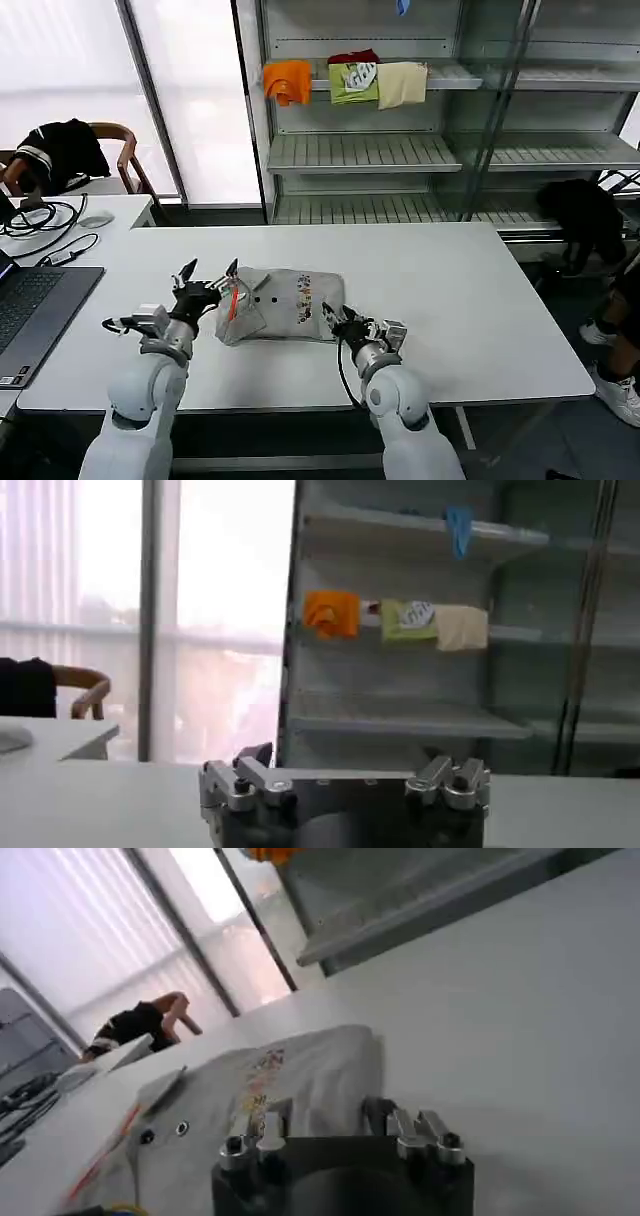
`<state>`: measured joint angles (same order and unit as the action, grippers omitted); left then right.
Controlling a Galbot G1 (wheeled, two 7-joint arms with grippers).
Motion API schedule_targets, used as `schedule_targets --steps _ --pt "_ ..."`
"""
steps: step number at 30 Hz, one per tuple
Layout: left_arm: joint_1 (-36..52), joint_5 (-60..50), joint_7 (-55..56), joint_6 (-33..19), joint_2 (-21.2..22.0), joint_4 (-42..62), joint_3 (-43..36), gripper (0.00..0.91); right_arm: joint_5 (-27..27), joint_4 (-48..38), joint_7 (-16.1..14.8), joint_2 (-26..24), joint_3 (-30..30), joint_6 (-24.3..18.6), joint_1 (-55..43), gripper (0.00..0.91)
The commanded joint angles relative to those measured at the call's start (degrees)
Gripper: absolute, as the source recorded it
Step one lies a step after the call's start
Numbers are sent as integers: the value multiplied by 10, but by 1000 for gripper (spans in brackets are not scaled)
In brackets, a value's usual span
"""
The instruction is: Fold and organize the clothes.
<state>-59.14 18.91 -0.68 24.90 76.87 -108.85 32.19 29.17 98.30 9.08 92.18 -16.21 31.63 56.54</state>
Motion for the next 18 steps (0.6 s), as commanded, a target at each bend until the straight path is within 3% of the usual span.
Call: schedule_targets --steps 1,11,14,18 --pt "-22 17 0 -5 -22 -5 36 907 42 -35 37 28 11 16 -31 0" --pt "-39 16 -3 -13 -23 -5 47 907 43 -16 42 28 -8 15 -32 0" --pt "-47 16 -6 -17 -23 -5 54 907 42 18 57 28 -15 18 -26 0" --pt "-55 15 -9 -22 -22 -3 59 907 90 67 79 -42 -15 18 -21 0"
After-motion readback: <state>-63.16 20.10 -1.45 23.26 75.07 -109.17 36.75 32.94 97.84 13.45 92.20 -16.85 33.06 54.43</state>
